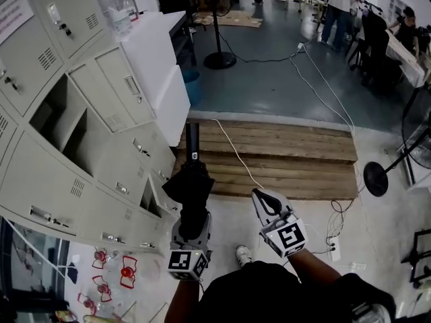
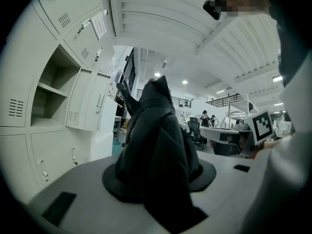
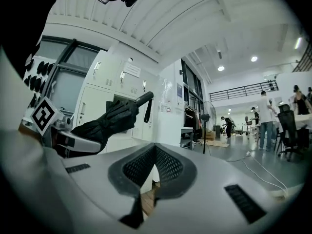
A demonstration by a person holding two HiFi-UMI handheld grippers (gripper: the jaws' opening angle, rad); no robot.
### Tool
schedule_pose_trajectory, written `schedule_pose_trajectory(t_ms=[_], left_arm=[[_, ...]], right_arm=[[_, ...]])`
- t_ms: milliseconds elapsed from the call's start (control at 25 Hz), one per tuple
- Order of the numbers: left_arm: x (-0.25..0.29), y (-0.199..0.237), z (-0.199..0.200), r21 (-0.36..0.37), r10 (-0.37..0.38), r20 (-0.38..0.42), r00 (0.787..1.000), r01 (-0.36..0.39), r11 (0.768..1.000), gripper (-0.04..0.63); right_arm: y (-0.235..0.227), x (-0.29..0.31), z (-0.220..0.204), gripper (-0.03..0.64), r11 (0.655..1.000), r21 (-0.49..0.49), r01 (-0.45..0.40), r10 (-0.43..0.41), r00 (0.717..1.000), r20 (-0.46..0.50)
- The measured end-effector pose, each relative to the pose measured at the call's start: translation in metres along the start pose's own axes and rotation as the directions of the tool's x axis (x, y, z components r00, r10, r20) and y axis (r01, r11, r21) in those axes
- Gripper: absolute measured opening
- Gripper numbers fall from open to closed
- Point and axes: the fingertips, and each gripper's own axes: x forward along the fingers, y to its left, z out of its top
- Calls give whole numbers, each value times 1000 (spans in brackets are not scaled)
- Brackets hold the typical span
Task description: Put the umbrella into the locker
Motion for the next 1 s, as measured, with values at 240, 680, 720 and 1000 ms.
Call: schedule_pose_trajectory(t_ms=[240,680,720,1000], left_arm=[[31,23,2,18,90,-29,996,-89,996,179],[44,82,11,-23,265,-9,964,-265,964,179],[44,90,12,-32,282,-8,959,-282,959,179],[34,150,8,-42,367,-33,930,-368,929,179]], right_arm=[[-23,52,-9,-2,996,4,-89,89,996,7],[-11,138,-8,-2,960,25,-278,277,960,36],[-9,146,-9,-2,956,25,-293,292,956,35],[19,209,-5,-2,930,8,-369,368,928,59]])
